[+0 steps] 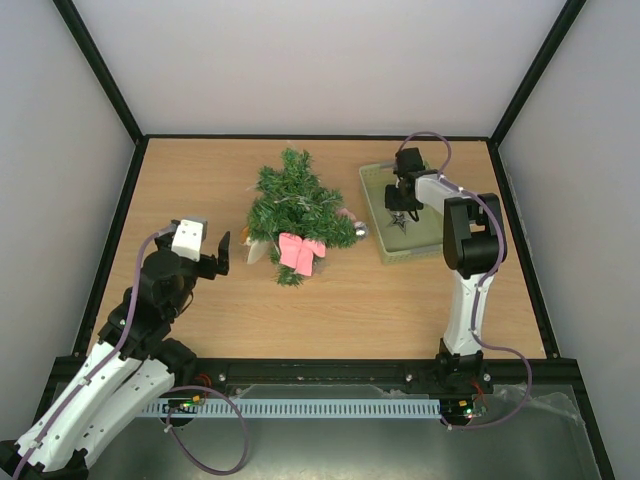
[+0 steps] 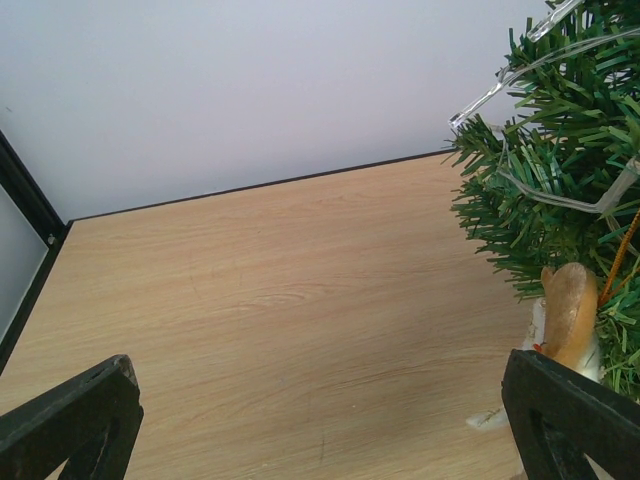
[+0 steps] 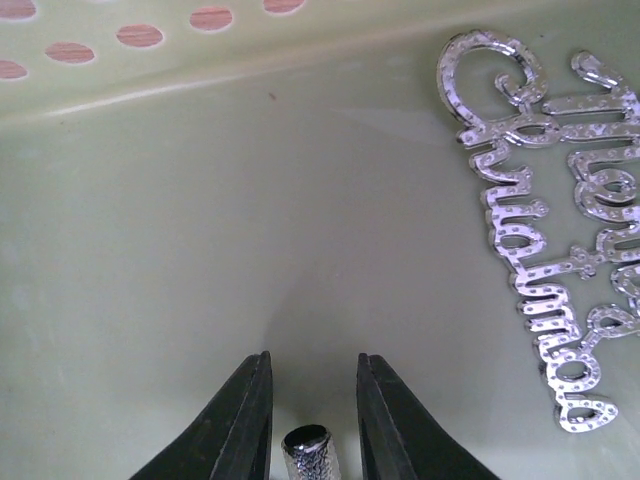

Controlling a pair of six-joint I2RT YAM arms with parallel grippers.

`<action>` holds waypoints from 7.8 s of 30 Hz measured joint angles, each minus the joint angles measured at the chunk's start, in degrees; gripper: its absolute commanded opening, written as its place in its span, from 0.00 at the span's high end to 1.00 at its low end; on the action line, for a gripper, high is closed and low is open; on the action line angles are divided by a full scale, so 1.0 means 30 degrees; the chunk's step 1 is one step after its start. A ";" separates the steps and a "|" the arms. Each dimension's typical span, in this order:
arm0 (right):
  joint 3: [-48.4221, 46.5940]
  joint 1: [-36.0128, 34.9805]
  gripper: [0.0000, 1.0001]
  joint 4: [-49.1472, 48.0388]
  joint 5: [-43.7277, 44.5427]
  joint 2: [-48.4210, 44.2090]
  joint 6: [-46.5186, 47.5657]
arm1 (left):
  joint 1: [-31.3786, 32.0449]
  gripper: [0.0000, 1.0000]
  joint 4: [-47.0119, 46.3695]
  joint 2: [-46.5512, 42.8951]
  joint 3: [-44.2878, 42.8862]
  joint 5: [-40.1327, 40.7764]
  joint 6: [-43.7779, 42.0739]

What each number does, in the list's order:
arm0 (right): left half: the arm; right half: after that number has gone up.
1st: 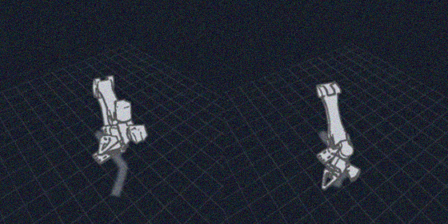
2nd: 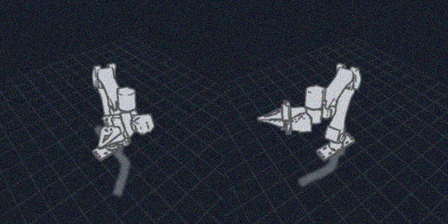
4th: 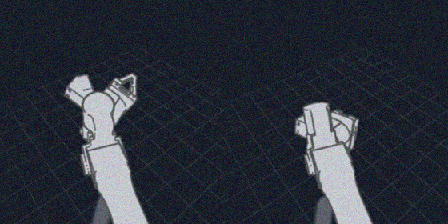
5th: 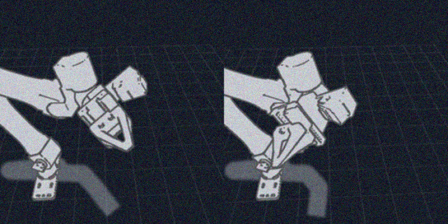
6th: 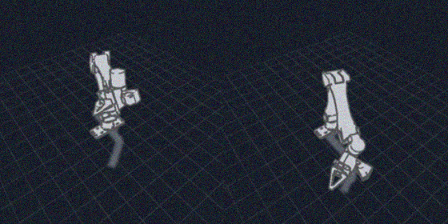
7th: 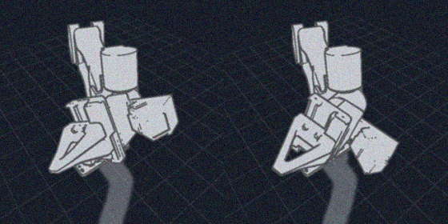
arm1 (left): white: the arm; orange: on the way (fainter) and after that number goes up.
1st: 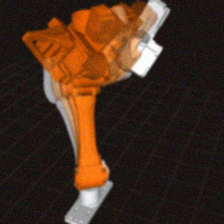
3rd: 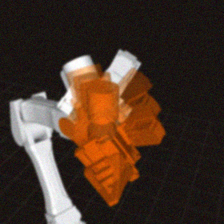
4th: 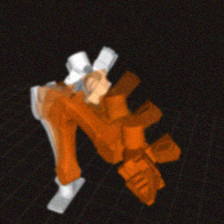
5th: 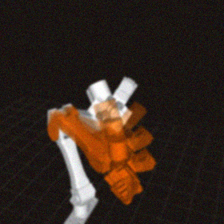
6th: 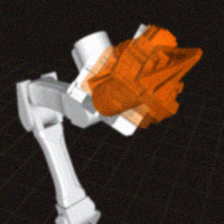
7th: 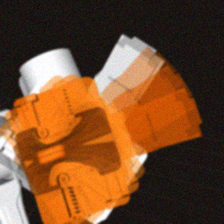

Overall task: Decorate the small christmas tree
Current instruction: Pick up the decoration item from the storage box, then place the decoration item on the Christmas tree.

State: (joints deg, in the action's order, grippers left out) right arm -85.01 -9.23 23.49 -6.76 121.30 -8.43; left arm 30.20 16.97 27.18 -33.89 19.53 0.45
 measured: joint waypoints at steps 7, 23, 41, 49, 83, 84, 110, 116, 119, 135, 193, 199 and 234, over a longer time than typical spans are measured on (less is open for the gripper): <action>0.0000 0.0000 0.77 0.0459 0.0277 -0.0073 0.0284 | -0.0007 0.00 0.0000 0.0000 0.0000 0.0240 0.0124; 0.0000 0.0007 0.74 0.1821 -0.0386 -0.0430 0.0583 | -0.0007 0.00 0.0000 0.0000 0.0000 0.0291 0.0146; -0.0007 0.0000 0.88 0.2586 -0.0539 -0.0605 0.1457 | 0.0000 0.00 0.0000 0.0000 0.0000 0.0277 0.0146; 0.0124 0.0000 0.94 0.2565 0.0124 -0.0998 0.1209 | -0.0007 0.00 0.0015 0.0117 0.0000 0.0568 0.0182; 0.2419 -0.4095 0.94 0.2266 -0.3228 -2.0465 -0.3599 | 0.7679 0.46 0.0641 1.1766 -1.7129 -0.5646 0.3949; 0.2805 -0.4095 0.94 0.1938 -0.3759 -2.0939 -0.3883 | 0.8393 0.46 0.0627 1.2517 -1.7857 -0.5217 0.3803; 0.6433 -0.4095 0.94 -0.3978 -0.7788 -2.4545 -0.8903 | 1.0768 0.53 0.0780 1.8717 -2.0327 -0.3016 0.4371; 0.6747 -0.4095 0.95 -0.4095 -0.7810 -2.4545 -0.8947 | 1.0768 0.52 0.0750 1.8644 -2.0327 -0.3300 0.5122; 0.7002 -0.4095 0.95 -0.4116 -0.7803 -2.4545 -0.8947 | 1.0768 0.50 0.0583 1.8374 -2.0320 -0.3585 0.5581; 0.7417 -0.4095 0.95 -0.5085 -0.8007 -2.4523 -0.9821 | 1.0768 0.59 0.0153 1.8076 -2.0065 -0.3694 0.5836; 1.4979 -0.4095 0.63 -1.2094 -1.2007 -2.9995 2.0997 | 0.7526 0.98 -0.0612 1.4404 -1.7078 -1.3092 1.4542; 1.4484 -0.4095 0.63 -1.2400 -1.2539 -2.9470 2.1544 | 0.7526 0.97 -0.0605 1.4579 -1.7048 -1.3384 1.5140; 1.4105 -0.5566 0.98 -1.3165 -1.2050 -2.8064 2.4166 | 0.7497 0.87 -0.4153 1.5023 -1.4877 -1.3930 2.0713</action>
State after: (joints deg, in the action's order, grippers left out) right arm -42.70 -25.93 -16.01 -42.92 37.10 64.07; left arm 52.69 4.51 72.25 -78.52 -22.26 62.59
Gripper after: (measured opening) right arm 0.019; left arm 0.056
